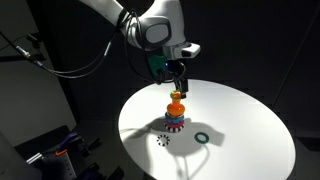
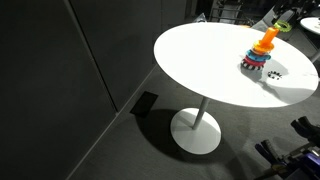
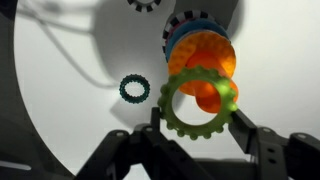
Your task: Lift the lime green donut plush toy from the table and put it on the orange holder
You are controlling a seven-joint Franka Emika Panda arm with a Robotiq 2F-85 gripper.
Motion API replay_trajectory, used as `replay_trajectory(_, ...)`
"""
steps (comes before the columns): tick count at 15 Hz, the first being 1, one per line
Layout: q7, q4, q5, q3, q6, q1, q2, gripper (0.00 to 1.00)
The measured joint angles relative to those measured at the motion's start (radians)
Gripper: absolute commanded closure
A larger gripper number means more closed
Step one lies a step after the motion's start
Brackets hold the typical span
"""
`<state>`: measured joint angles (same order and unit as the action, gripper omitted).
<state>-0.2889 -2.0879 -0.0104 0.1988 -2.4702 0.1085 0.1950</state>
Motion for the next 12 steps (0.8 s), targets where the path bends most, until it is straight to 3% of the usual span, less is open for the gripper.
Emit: replay_trajectory(12, 0.0, 0.034, 0.054, -0.015, 0.041, 0.0, 0.038, 0.55)
